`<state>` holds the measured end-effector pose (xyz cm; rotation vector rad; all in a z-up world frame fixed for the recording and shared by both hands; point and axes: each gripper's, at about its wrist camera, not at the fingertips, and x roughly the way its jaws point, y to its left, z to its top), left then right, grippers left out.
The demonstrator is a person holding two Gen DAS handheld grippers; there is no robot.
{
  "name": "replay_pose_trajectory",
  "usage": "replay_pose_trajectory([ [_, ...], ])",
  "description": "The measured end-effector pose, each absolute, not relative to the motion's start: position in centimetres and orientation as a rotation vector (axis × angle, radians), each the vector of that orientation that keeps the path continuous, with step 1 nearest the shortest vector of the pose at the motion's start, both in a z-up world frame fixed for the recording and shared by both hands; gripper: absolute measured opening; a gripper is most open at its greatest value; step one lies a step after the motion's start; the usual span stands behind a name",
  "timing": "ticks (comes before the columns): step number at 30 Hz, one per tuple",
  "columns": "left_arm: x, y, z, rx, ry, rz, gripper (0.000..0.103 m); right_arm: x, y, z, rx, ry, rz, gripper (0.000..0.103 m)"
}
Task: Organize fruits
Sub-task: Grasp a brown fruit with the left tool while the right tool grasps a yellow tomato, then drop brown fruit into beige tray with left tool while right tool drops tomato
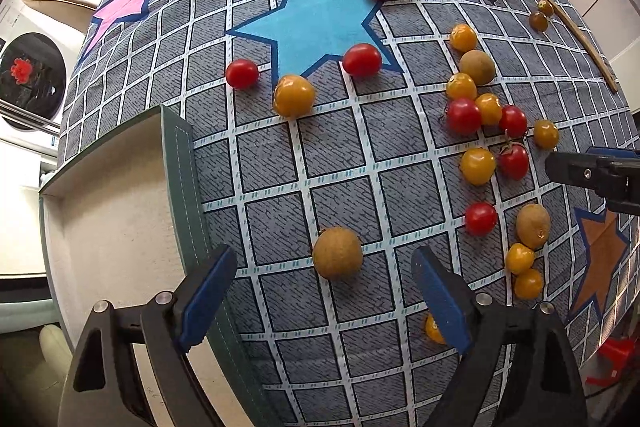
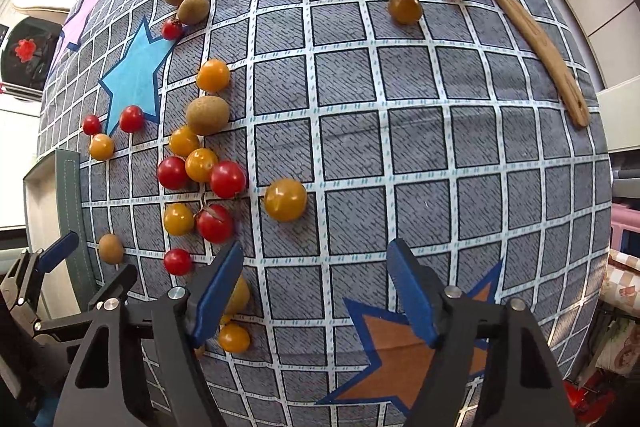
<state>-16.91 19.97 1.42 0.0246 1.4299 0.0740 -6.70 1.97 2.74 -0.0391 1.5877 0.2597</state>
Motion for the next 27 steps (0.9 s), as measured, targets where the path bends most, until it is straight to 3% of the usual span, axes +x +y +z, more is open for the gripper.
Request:
replay_pose_trajectory([
  [3, -17.0, 19.8, 0.9, 0.023, 1.44, 0.074, 0.091, -5.4, 3.5, 2.1, -0.059, 1.581, 0.27, 0.072],
  [5, -17.0, 19.7, 0.5, 0.024, 1.453, 0.074, 0.079, -5.2, 3.5, 1.7, -0.074, 1.577, 0.277, 0.069],
  [8, -16.9, 20.1, 0.4, 0.0, 1.45, 0.067, 0.079, -5.1, 4.5, 1.7, -0.102, 1.551, 0.28, 0.064],
  [11, -17.0, 20.1, 0.4, -0.005, 1.45, 0.065, 0.075, -4.7, 4.4, 1.8, -0.118, 1.538, 0.275, 0.047],
  [13, -17.0, 20.0, 0.5, -0.032, 1.447, 0.044, 0.064, -4.6, 4.9, 1.8, -0.127, 1.536, 0.277, 0.033],
  [14, -17.0, 19.8, 0.6, -0.033, 1.44, 0.038, 0.053, -4.5, 6.2, 1.6, -0.126, 1.537, 0.277, 0.024],
  [16, -17.1, 19.3, 0.8, -0.033, 1.436, 0.025, 0.028, -4.8, 5.6, 1.9, -0.11, 1.538, 0.28, 0.023],
  [27, -18.7, 21.2, 5.0, -0.201, 1.391, -0.004, 0.027, -6.2, 3.4, 4.6, 0.032, 1.56, 0.334, 0.023],
])
